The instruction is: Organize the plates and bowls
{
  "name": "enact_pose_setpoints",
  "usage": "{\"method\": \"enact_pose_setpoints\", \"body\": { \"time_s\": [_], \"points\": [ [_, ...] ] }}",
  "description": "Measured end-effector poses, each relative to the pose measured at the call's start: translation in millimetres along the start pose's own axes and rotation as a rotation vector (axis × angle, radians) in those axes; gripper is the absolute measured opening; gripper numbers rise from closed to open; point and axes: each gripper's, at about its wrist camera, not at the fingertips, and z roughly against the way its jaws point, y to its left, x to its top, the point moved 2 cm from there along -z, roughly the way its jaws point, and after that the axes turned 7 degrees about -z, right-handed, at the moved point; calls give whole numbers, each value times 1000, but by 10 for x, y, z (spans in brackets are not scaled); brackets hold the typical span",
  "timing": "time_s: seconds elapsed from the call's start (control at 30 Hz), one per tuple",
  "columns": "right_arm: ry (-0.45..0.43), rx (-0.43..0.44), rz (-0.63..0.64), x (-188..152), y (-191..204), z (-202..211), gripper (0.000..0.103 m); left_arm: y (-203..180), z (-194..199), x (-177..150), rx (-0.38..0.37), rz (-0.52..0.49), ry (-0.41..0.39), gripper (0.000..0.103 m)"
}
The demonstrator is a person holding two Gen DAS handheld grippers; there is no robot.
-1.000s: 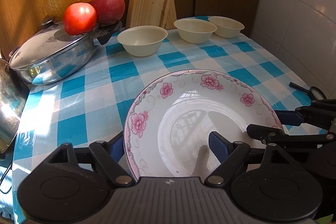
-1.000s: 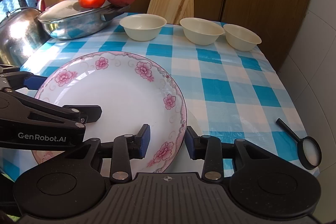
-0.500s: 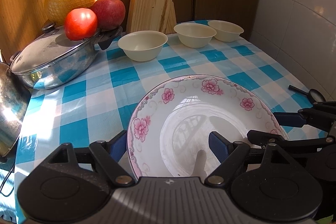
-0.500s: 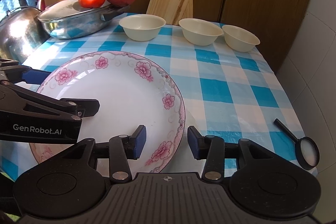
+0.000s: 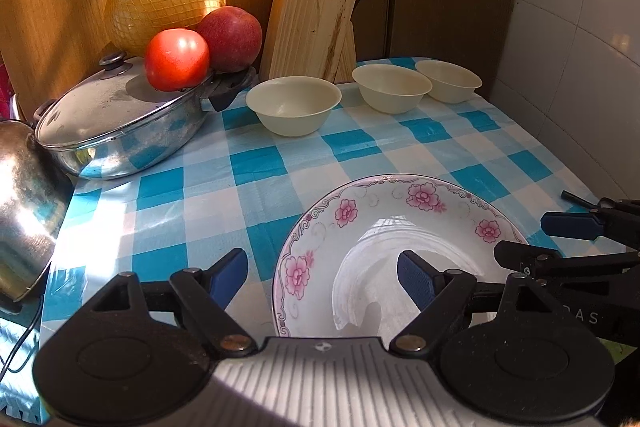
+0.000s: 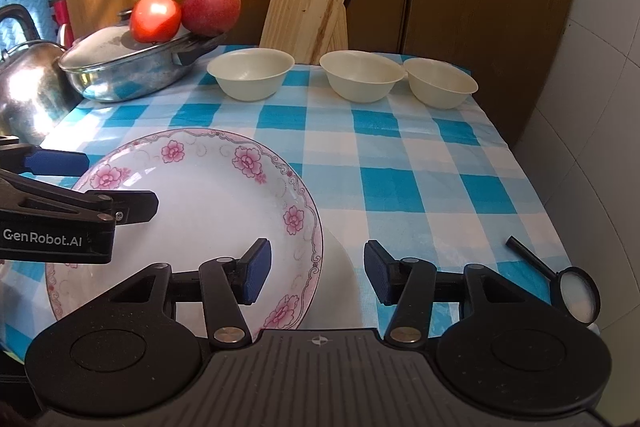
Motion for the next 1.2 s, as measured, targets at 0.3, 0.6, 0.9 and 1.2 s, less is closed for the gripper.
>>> {"method": "enact_pose_setpoints", "body": {
  "time_s": [0.3,0.6,0.9,1.2],
  "points": [
    [-25,22,-42,305,-78,-96,65,160,-135,200,22,85,16,77],
    [3,-1,-80,358,-242,-272,67,52,-324,128,-46,92,90,77],
    [-1,-26,-104,350,-320,-268,69,-314,-199,53,-114,-50,73,77],
    [34,4,-106,199,-334,-193,69,-458,-29,-30,-153,-137,47,77]
  ]
}}
